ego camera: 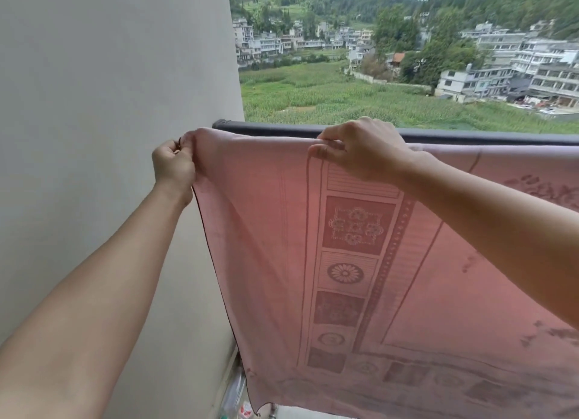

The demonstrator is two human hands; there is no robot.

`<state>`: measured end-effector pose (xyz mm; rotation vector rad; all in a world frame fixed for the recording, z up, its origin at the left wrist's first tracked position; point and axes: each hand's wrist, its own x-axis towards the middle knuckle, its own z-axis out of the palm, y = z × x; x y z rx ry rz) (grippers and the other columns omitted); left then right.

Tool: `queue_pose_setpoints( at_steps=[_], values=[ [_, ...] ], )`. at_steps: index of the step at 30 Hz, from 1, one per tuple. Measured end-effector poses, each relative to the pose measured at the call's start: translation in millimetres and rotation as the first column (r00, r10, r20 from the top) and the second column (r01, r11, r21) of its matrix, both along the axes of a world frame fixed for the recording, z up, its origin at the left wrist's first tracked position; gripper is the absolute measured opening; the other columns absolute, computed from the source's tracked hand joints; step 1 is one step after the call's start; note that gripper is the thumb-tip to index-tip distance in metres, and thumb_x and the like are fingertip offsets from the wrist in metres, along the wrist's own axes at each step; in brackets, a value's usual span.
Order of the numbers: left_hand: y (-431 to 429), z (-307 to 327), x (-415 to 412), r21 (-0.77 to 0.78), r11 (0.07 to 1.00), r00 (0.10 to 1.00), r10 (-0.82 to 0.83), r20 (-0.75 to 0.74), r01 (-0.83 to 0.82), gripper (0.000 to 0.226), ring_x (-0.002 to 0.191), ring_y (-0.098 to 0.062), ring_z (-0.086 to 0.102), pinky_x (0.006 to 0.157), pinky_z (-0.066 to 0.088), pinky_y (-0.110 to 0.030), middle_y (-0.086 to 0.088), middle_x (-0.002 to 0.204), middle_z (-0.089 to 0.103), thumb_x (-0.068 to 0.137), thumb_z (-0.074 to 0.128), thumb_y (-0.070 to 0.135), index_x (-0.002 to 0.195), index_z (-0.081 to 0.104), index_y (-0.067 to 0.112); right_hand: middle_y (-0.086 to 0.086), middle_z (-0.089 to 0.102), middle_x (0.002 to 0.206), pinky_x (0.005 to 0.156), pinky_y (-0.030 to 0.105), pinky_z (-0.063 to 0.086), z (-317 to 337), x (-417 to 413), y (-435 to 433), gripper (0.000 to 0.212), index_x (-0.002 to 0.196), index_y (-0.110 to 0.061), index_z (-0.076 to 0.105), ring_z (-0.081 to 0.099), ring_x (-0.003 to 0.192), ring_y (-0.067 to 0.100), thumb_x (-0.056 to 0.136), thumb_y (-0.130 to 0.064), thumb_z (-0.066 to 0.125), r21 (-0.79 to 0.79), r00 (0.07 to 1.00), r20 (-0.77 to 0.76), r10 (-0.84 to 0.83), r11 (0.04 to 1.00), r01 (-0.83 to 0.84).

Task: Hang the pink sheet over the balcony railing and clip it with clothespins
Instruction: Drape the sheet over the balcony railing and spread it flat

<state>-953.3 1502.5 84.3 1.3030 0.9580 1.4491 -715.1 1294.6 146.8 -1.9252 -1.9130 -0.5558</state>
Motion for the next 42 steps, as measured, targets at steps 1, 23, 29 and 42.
queue_pose_setpoints(
  at_steps=[1, 23, 29, 42],
  values=[
    [2, -1, 6, 0.038, 0.999, 0.997, 0.04, -0.071, -0.037, 0.035, 0.06, -0.01, 0.037, 0.051, 0.033, -0.024, 0.004, 0.067, 0.043, 0.092, 0.061, 0.032, 0.064, 0.042, 0.021, -0.006, 0.068, 0.082, 0.052, 0.019, 0.029, -3, 3, -1, 0.049, 0.112, -0.028, 0.068, 0.057, 0.068, 0.015, 0.093, -0.064, 0.041, 0.027, 1.0, 0.012, -0.006, 1.0, 0.006],
    [-287, -91, 242, 0.423, 0.541, 0.52, -0.031, -0.854, 0.727, 0.023, 0.085, -0.03, 0.063, 0.071, 0.051, -0.037, -0.004, 0.097, 0.065, 0.085, 0.058, 0.024, 0.107, 0.06, 0.017, 0.003, 0.063, 0.121, 0.095, 0.041, 0.044, -135, 149, -272, 0.032, 0.118, -0.024, 0.065, 0.056, 0.112, 0.028, 0.091, -0.037, 0.055, -0.148, 0.825, -0.133, -0.549, 0.834, 0.531],
    [-420, -144, 336, 0.179, 0.379, 0.209, -0.039, -0.977, 0.908, 0.034, 0.1, -0.028, 0.06, 0.08, 0.048, -0.034, -0.002, 0.114, 0.062, 0.089, 0.053, 0.033, 0.121, 0.056, 0.023, 0.007, 0.058, 0.129, 0.096, 0.041, 0.042, -186, 200, -449, 0.04, 0.129, -0.026, 0.057, 0.052, 0.119, 0.029, 0.09, -0.038, 0.053, -0.442, 0.511, -0.101, -0.853, 0.499, 0.746],
    [-626, -193, 575, 0.038, -0.042, 0.038, 0.019, -0.999, 0.998, 0.03, 0.108, -0.028, 0.058, 0.083, 0.048, -0.033, -0.004, 0.121, 0.058, 0.087, 0.053, 0.029, 0.115, 0.059, 0.021, 0.001, 0.059, 0.127, 0.087, 0.039, 0.048, -243, 311, -713, 0.035, 0.125, -0.026, 0.057, 0.055, 0.116, 0.026, 0.092, -0.036, 0.05, -0.561, -0.061, -0.125, -0.99, 0.02, 0.828]
  ],
)
